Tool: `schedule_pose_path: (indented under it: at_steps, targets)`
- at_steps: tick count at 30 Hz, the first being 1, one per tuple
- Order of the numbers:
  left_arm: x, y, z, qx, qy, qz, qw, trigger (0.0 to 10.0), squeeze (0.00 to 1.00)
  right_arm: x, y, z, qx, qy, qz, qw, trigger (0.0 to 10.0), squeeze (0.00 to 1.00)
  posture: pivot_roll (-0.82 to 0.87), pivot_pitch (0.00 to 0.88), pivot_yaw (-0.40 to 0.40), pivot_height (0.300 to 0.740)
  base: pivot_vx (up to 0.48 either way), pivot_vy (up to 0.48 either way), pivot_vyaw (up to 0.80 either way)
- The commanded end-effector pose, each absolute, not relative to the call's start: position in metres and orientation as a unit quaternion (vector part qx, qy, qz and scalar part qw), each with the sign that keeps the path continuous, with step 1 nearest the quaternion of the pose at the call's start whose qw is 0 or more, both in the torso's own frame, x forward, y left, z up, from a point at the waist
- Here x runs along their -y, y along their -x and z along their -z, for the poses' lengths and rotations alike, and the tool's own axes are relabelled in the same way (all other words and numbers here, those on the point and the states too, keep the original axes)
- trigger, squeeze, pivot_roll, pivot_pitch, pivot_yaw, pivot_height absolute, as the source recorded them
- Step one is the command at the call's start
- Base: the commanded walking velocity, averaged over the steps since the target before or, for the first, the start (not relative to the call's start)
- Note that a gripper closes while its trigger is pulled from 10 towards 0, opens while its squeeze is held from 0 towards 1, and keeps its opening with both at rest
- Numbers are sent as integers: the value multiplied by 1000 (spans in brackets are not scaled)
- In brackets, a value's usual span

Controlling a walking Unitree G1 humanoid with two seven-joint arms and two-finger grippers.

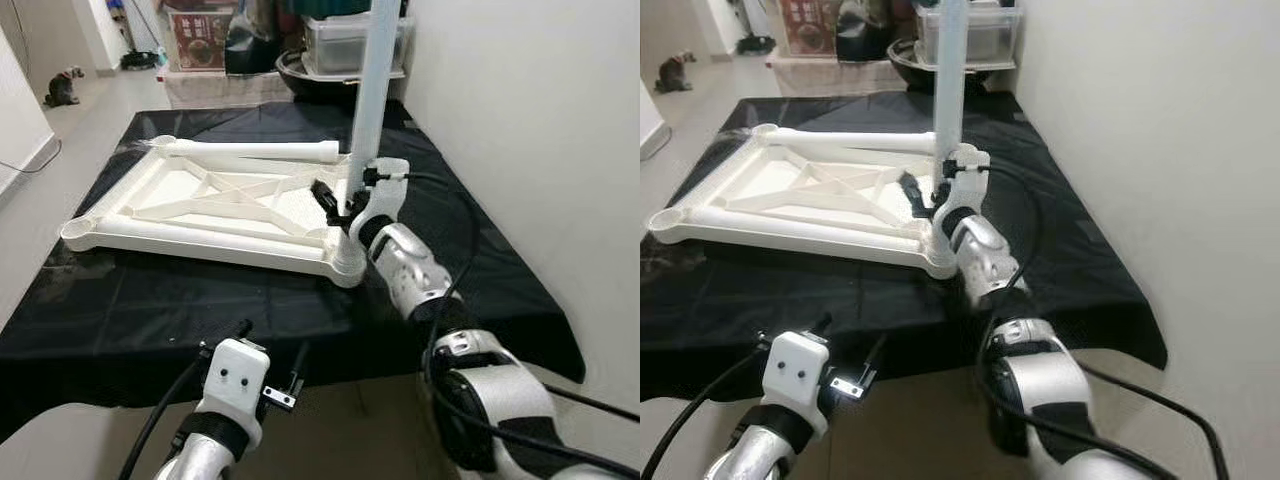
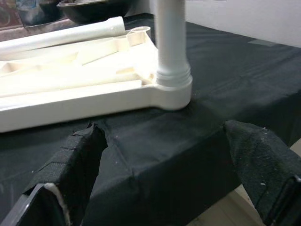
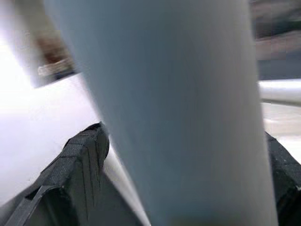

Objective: Building children table

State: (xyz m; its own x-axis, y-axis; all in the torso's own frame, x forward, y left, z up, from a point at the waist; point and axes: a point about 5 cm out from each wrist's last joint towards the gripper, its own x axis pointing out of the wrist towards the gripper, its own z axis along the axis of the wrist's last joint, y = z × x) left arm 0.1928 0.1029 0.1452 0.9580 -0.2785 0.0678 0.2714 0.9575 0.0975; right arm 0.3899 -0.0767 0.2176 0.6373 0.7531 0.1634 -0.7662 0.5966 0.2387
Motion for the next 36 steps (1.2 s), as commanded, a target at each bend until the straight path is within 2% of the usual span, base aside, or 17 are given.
schedule_pose_path:
  at_steps: [1, 2, 3, 5, 15, 16, 17, 23, 25, 26, 27, 28, 29, 32, 33, 34, 36]
  targets:
    - [-103, -192, -140, 30, -45, 142, 988, 10000, 0, 60, -378, -215, 12, -144, -516, 844, 10000, 0, 27, 57, -17, 740, 0, 0, 0]
    - [-104, -192, -140, 29, -46, 141, 988, 10000, 0, 66, -367, -215, 7, -124, -612, 781, 10000, 0, 30, 57, -24, 740, 0, 0, 0]
    - [-104, -192, -140, 29, -46, 141, 988, 10000, 0, 66, -367, -215, 7, -124, -612, 781, 10000, 0, 30, 57, -24, 740, 0, 0, 0]
    - [-104, -192, -140, 29, -47, 141, 988, 10000, 0, 69, -363, -217, 0, -122, -654, 747, 10000, 0, 30, 57, -24, 740, 0, 0, 0]
    - [-104, -192, -139, 29, -48, 140, 989, 10000, 0, 65, -359, -213, -25, -94, -708, 699, 10000, 0, 42, 45, -32, 740, 0, 0, 0]
    - [-104, -192, -139, 29, -48, 140, 989, 10000, 0, 63, -360, -210, -29, -77, -702, 707, 0, 0, 43, 39, -34, 740, 0, 0, 0]
    - [-104, -192, -139, 29, -48, 140, 989, 10000, 0, 63, -360, -210, -29, -77, -702, 707, 0, 0, 43, 39, -34, 740, 0, 0, 0]
    - [-103, -191, -138, 30, -48, 139, 989, 10000, 0, 54, -366, -206, -15, -51, -650, 758, 0, 0, 43, 30, -37, 740, 0, 0, 0]
    - [-103, -191, -138, 30, -48, 139, 989, 10000, 0, 54, -366, -206, -15, -51, -650, 758, 0, 0, 43, 30, -37, 740, 0, 0, 0]
    - [-103, -191, -138, 30, -48, 139, 989, 10000, 0, 53, -368, -205, -9, -37, -627, 778, 0, 0, 42, 23, -37, 740, 0, 0, 0]
    - [-103, -191, -138, 30, -48, 139, 989, 10000, 0, 55, -377, -203, -10, -29, -564, 825, 0, 0, 42, 23, -37, 740, 0, 0, 0]
    - [-103, -191, -138, 30, -48, 139, 989, 10000, 0, 55, -377, -203, -10, -29, -564, 825, 0, 0, 42, 23, -37, 740, 0, 0, 0]
    - [-103, -191, -138, 30, -48, 139, 989, 10000, 0, 60, -386, -201, -12, -15, -484, 875, 0, 0, 42, 23, -37, 740, 0, 0, 0]
    - [-103, -192, -138, 30, -48, 139, 989, 10000, 0, 66, -393, -199, -17, -9, -418, 908, 0, 0, 42, 23, -37, 740, 0, 0, 0]
    - [-103, -191, -138, 30, -48, 139, 989, 10000, 0, 79, -402, -195, -36, -5, -311, 950, 0, 0, 39, 20, -34, 740, 0, 0, 0]
    - [-103, -191, -138, 30, -48, 139, 989, 10000, 0, 79, -402, -195, -36, -5, -311, 950, 0, 0, 39, 20, -34, 740, 0, 0, 0]
    - [-103, -192, -137, 29, -48, 141, 988, 10000, 0, 117, -411, -185, -63, -21, -71, 995, 0, 0, 31, 17, -34, 740, 0, 0, 0]
